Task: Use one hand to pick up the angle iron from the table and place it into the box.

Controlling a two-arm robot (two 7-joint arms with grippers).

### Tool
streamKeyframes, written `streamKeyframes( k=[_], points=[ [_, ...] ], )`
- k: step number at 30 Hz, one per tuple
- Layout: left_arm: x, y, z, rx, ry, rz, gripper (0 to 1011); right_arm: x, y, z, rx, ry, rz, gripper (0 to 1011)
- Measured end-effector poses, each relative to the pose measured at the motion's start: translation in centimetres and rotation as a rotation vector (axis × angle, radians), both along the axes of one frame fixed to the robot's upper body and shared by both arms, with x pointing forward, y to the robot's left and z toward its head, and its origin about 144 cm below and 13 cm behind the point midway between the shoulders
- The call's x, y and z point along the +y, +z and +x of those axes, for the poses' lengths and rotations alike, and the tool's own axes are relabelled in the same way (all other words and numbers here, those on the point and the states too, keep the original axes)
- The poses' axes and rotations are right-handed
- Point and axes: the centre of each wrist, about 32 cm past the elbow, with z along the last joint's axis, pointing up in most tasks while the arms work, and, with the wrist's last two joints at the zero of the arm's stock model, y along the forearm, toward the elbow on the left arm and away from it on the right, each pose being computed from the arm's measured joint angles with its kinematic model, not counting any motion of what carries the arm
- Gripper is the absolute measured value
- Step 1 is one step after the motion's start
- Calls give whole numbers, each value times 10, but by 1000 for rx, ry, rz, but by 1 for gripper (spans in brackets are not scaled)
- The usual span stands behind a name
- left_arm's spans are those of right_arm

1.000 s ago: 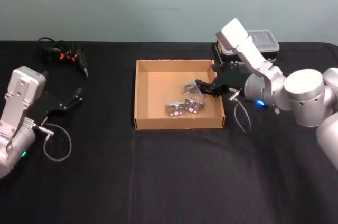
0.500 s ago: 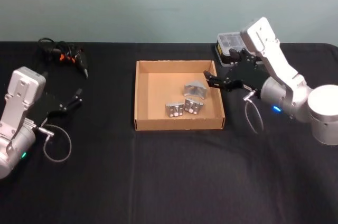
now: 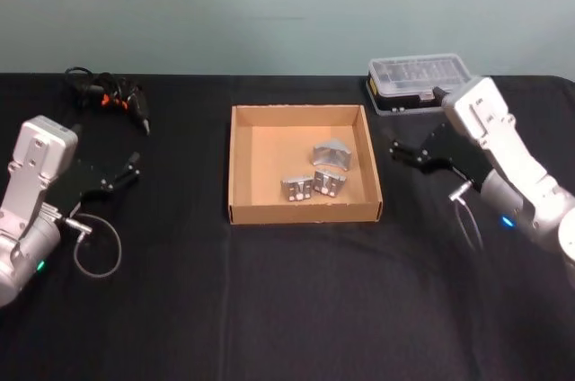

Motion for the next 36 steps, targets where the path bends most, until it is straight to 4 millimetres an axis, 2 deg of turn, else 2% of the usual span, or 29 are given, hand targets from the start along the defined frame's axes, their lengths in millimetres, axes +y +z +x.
streamKeyframes(
  k=[9, 36],
  points=[
    [0, 0, 0, 0, 0, 0, 1000, -9, -15, -9, -6, -19, -17, 1003],
    [0, 0, 0, 0, 0, 0, 1000, -8, -13, -8, -8, -16, -17, 1003]
  ],
)
